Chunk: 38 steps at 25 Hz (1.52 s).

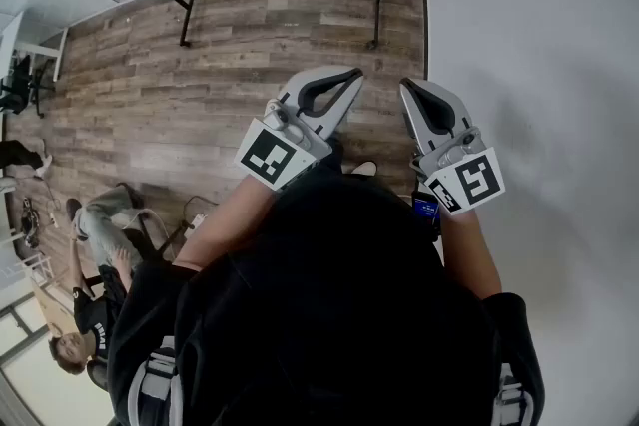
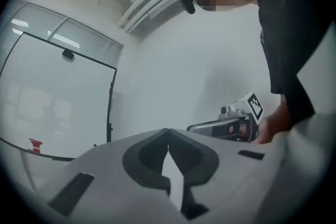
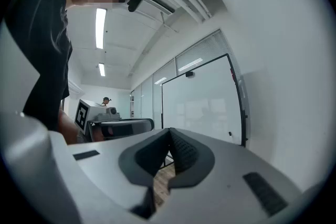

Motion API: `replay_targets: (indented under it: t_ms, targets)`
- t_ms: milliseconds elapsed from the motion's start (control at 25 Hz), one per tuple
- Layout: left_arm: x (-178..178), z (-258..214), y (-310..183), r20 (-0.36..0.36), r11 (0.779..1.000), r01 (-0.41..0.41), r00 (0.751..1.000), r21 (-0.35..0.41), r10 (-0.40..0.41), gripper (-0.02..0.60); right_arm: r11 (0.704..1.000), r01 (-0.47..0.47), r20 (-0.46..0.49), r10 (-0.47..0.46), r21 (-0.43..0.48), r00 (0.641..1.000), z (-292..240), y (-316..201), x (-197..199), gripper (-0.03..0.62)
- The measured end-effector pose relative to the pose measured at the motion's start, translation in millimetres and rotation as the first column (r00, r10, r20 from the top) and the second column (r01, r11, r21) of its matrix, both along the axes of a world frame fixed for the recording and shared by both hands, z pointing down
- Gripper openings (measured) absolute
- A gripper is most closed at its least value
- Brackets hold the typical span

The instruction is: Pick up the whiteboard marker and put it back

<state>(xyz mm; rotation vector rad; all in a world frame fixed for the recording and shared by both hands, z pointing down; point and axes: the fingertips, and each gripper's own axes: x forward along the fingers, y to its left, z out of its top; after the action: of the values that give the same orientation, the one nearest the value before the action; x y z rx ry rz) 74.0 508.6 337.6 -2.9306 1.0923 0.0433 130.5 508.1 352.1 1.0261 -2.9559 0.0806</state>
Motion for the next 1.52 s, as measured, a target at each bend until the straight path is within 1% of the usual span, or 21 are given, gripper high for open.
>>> replay_targets:
  t_ms: [160,280,440,640,760,960,1120,1320,1440,1520]
  targets:
    - [-3,-4,2,0.005,1.000,0.003,1.000,-0.007,-0.003,0.005,1.000,0.003,0.000,-0.003,0.008,1.000,-12,3,-3,-0.005]
    - [0,-2,2,0.008,1.000,0.007,1.000,-0.007,-0.007,0.003,1.000,0.015,0.015,-0.015,0.004,1.000,-10,1,0,-0.005]
    - [-1,-2,-13,0.017,1.000,0.016,1.000,-0.013,-0.016,0.003,1.000,0.019,-0.002,-0.019,-0.005,1.000,-5,-12,3,-0.005]
    - [-5,-4,-29,0.028,1.000,0.013,1.000,-0.012,-0.013,0.005,0.998,0.050,0.055,-0.048,-0.027,0.997,-5,-22,-3,-0.005]
    - [-10,0,-41,0.029,1.000,0.015,0.999,-0.020,-0.014,0.005,0.998,0.045,0.069,-0.043,-0.034,0.997,-4,-35,-8,-0.005]
    - [-23,3,-70,0.015,0.999,0.010,1.000,-0.035,-0.009,0.005,0.999,0.027,0.048,-0.025,-0.037,0.999,-5,-67,-18,-0.005]
    - [-31,-1,-103,0.003,0.999,-0.026,1.000,-0.042,0.026,0.005,0.999,0.018,0.030,-0.017,-0.043,0.999,-9,-102,-31,-0.005]
    - [-43,-10,-145,-0.048,0.998,-0.067,0.997,-0.013,0.066,0.005,0.999,0.003,0.016,-0.002,-0.049,1.000,-13,-143,-47,-0.005]
    - [-59,-4,-167,-0.022,0.997,-0.059,0.998,-0.049,0.058,0.005,0.999,-0.010,-0.002,0.010,-0.039,1.000,-18,-161,-58,-0.005]
    - [-69,-3,-181,-0.018,0.997,-0.061,0.998,-0.053,0.060,0.005,0.999,-0.020,-0.017,0.019,-0.035,1.000,-19,-172,-66,-0.005]
